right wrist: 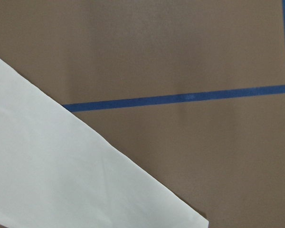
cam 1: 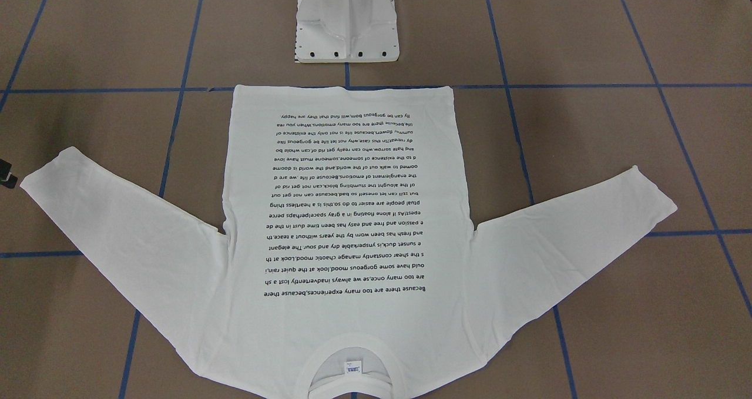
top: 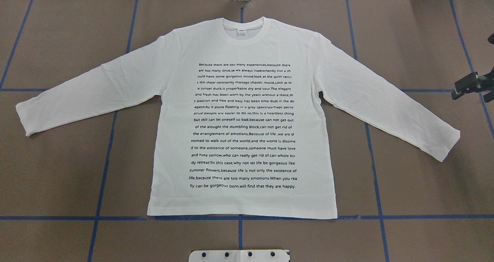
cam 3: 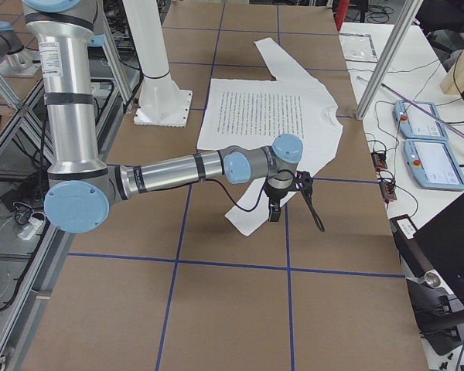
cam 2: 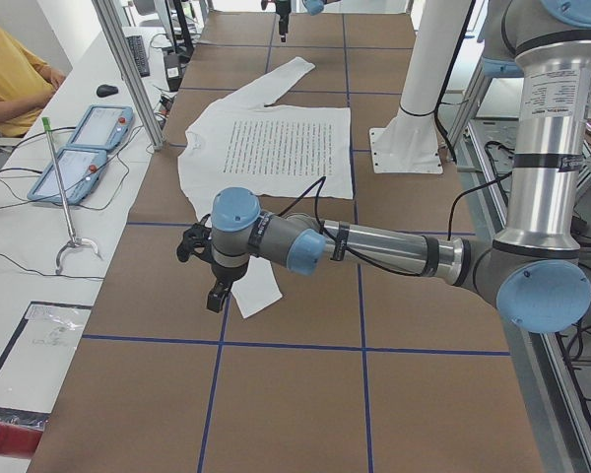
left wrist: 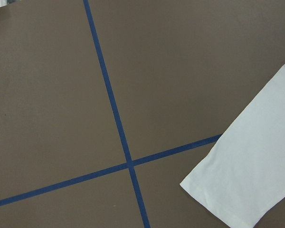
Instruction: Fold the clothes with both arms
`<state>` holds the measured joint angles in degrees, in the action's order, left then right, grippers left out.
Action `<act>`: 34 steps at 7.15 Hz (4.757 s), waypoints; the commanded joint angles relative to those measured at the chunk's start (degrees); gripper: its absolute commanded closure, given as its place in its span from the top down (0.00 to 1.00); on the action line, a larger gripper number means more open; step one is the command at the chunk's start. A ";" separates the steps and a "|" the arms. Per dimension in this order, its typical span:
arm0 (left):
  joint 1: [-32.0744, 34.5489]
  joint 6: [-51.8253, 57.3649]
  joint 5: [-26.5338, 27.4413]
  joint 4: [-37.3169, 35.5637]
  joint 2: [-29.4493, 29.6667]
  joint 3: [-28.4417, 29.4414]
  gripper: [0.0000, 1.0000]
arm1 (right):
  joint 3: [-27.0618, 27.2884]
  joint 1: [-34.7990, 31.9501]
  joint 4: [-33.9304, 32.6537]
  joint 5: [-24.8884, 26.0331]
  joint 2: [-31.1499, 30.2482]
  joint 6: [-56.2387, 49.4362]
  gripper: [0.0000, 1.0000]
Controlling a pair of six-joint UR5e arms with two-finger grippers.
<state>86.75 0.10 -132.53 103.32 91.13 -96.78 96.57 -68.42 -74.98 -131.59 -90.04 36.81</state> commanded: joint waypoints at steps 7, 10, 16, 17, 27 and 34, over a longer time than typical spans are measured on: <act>0.00 -0.01 0.34 2.06 -0.07 0.02 1.00 | -9.55 4.70 20.84 0.72 -5.85 17.15 0.85; 0.00 0.08 0.26 2.06 -0.07 -0.07 1.00 | -10.43 5.31 20.75 -0.51 -5.76 18.29 0.84; 0.00 0.25 0.35 2.06 -0.07 0.11 1.00 | -10.61 5.84 20.57 -0.60 -4.79 18.82 0.74; 0.00 0.25 0.35 2.06 -0.07 0.11 1.00 | -10.70 5.92 20.57 -0.60 -4.79 18.82 0.74; 0.09 0.25 0.35 2.06 -0.07 -0.60 1.00 | -10.17 5.66 20.57 -5.52 -3.74 25.06 0.00; 0.00 0.08 0.26 2.06 0.01 -0.77 1.00 | -2.34 9.16 13.85 -5.97 10.78 49.36 0.00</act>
<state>86.76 0.32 -132.21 105.38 91.07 -97.52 94.44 -61.12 -56.98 -138.00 -86.70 80.06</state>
